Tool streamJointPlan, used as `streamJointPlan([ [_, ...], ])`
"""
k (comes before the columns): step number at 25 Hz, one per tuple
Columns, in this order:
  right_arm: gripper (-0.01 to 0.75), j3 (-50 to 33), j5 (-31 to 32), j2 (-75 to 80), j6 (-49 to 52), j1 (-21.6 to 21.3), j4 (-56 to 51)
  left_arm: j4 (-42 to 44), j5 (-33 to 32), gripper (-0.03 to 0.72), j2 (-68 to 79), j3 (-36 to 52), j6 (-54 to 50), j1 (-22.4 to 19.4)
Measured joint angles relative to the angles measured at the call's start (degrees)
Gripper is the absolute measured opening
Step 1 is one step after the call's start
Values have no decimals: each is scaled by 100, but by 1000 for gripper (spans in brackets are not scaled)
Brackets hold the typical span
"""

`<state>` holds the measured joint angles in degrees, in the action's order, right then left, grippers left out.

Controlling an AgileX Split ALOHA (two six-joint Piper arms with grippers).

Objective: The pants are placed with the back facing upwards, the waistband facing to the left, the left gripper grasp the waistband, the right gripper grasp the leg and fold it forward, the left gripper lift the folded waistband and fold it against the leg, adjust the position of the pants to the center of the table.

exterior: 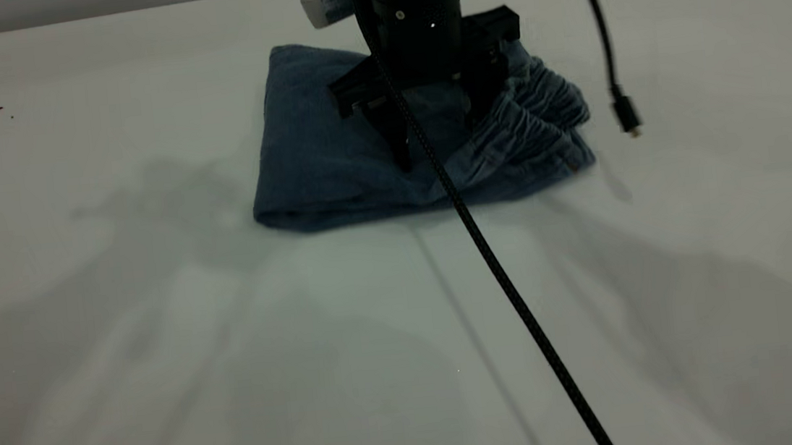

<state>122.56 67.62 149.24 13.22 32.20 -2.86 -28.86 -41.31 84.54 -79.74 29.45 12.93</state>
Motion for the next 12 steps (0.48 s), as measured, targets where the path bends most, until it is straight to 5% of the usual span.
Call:
streamJointPlan([
  [12, 468, 350, 259, 115, -298, 303, -801, 16, -31, 583, 0, 0, 122, 0],
])
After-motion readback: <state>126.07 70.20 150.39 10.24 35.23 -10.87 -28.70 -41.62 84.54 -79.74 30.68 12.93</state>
